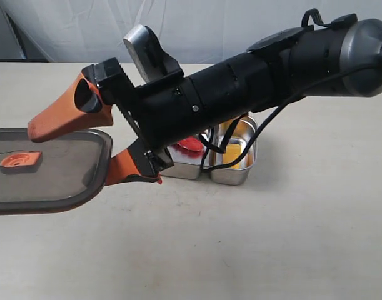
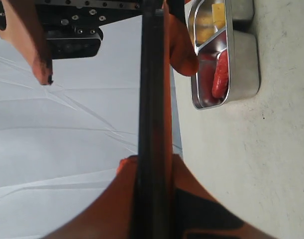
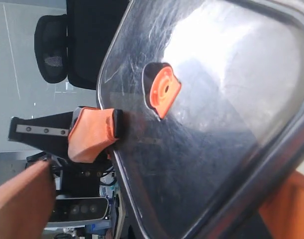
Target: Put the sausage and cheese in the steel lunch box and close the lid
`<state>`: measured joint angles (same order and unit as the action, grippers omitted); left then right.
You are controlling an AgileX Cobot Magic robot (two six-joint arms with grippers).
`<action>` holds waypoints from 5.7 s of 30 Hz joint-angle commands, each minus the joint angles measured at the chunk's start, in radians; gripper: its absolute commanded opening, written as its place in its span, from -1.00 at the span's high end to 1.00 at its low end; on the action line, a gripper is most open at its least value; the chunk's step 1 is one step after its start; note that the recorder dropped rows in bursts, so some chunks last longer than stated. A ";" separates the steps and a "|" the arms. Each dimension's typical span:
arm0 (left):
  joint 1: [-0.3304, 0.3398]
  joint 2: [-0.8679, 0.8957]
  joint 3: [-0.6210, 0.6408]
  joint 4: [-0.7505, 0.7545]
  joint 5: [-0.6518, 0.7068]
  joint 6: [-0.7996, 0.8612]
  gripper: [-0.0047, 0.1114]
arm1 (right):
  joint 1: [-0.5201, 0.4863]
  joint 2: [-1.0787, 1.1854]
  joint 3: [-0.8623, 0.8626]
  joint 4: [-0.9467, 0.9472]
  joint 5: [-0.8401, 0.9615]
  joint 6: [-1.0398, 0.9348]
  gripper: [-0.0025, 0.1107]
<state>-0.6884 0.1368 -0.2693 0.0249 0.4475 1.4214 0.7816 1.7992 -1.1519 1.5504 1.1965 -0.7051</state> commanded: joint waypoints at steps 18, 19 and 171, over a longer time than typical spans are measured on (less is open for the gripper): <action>-0.007 -0.002 0.001 -0.010 0.002 -0.007 0.92 | 0.057 -0.008 -0.002 0.098 -0.019 -0.092 -0.76; -0.007 -0.002 0.001 -0.010 0.002 -0.007 0.92 | 0.057 -0.008 -0.002 0.098 -0.019 -0.092 -0.76; -0.007 -0.137 0.009 0.019 -0.024 -0.265 0.05 | -0.502 -0.015 0.190 -0.361 -0.523 -0.113 0.97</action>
<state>-0.6884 0.0057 -0.2594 0.0500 0.4382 1.1675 0.2911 1.7680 -0.9527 1.2732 0.8090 -0.8115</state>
